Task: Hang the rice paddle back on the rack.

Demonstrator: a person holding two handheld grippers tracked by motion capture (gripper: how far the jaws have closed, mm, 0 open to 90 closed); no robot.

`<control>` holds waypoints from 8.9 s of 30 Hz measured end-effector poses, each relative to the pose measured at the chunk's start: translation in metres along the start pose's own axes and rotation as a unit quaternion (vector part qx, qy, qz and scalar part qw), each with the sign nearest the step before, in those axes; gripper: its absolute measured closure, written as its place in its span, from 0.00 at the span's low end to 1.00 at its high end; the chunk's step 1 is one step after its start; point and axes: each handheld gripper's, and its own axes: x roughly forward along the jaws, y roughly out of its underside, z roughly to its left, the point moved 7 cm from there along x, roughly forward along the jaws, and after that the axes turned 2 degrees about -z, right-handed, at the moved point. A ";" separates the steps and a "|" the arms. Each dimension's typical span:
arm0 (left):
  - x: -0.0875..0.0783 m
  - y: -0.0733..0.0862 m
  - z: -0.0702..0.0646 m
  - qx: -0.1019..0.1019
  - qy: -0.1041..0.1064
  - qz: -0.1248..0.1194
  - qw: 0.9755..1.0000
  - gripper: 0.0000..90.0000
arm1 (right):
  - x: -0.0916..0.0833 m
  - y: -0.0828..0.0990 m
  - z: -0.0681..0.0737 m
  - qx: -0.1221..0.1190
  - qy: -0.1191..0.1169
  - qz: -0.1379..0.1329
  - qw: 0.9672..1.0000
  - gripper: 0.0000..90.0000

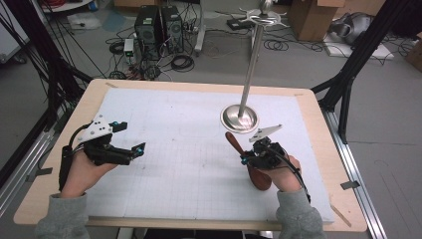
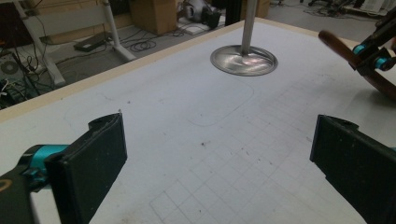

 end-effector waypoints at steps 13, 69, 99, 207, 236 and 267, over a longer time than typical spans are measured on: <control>0.002 0.001 0.000 0.002 -0.002 0.001 1.000 0.05 | -0.030 -0.002 -0.019 0.016 0.006 -0.073 0.997 0.85; -0.015 -0.005 -0.003 -0.017 0.016 -0.020 1.000 0.05 | -0.097 -0.036 -0.064 -0.011 -0.017 -0.190 0.982 0.86; -0.036 0.000 -0.002 -0.030 0.010 -0.026 0.999 0.05 | -0.121 -0.074 -0.117 0.020 0.014 -0.189 0.982 0.86; -0.072 0.022 0.007 -0.031 -0.025 -0.023 0.999 0.05 | -0.134 -0.184 -0.150 0.020 0.054 -0.265 0.962 0.86; -0.071 0.022 0.005 -0.036 -0.025 -0.024 0.999 0.05 | -0.124 -0.184 -0.151 0.034 0.057 -0.267 0.961 0.78; -0.031 0.010 -0.003 -0.024 0.012 -0.019 0.999 0.05 | -0.111 -0.151 -0.146 0.023 0.117 -0.229 0.966 0.00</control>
